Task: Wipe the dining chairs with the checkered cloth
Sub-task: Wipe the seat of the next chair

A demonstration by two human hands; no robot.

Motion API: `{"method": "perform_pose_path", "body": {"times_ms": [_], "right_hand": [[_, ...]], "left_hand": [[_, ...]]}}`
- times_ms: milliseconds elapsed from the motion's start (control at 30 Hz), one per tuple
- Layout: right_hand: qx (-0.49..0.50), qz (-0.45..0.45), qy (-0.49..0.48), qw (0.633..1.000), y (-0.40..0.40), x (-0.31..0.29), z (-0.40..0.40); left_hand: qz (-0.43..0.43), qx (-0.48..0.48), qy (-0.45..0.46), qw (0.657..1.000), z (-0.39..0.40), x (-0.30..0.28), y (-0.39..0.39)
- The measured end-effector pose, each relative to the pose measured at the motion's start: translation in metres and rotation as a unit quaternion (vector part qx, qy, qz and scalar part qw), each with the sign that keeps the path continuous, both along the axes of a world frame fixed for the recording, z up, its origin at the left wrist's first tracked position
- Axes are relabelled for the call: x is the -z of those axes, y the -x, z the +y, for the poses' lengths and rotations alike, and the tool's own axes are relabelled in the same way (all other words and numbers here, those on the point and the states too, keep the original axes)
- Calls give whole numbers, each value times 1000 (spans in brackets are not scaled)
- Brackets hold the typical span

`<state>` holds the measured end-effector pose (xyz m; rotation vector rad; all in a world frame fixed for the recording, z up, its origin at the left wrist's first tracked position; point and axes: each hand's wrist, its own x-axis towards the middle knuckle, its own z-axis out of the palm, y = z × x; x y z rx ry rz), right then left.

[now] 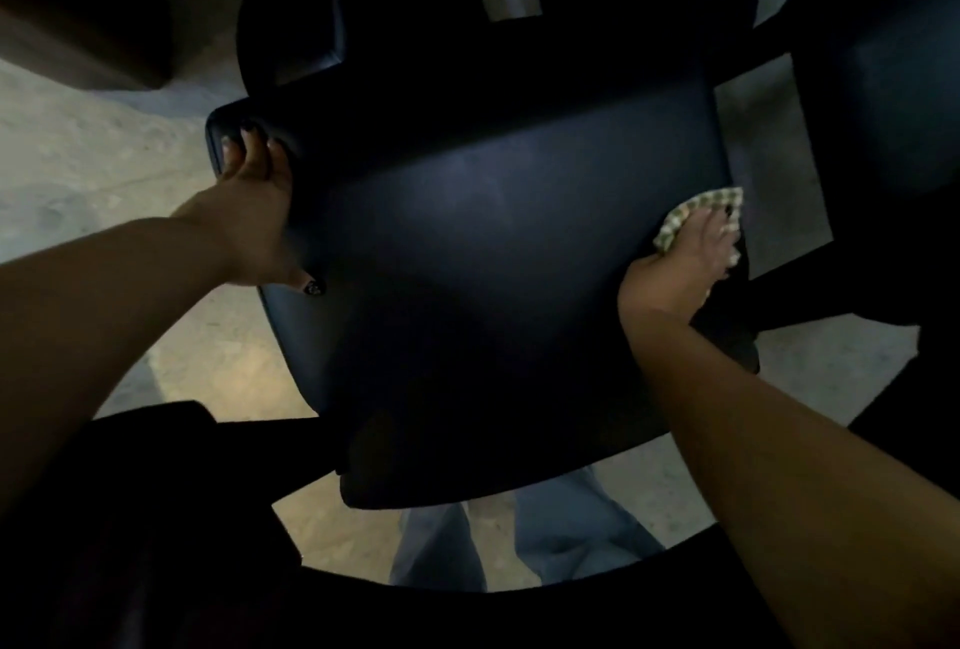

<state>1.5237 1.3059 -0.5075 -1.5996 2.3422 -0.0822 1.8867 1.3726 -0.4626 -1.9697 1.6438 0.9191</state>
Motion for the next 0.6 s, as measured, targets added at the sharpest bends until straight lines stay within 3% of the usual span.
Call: {"method": "perform_pose_path", "body": {"times_ms": [200, 367, 500, 600], "right_hand": [[12, -29, -2, 999, -52, 5, 62], [-241, -23, 0, 970, -77, 5, 123], [-418, -100, -26, 903, -116, 5, 156], [-491, -109, -46, 863, -134, 3, 170]], "left_hand": [[36, -18, 22, 999, 4, -1, -12], [69, -14, 62, 996, 16, 2, -24], [91, -11, 101, 991, 38, 16, -21], [97, -6, 128, 987, 65, 25, -17]]}}
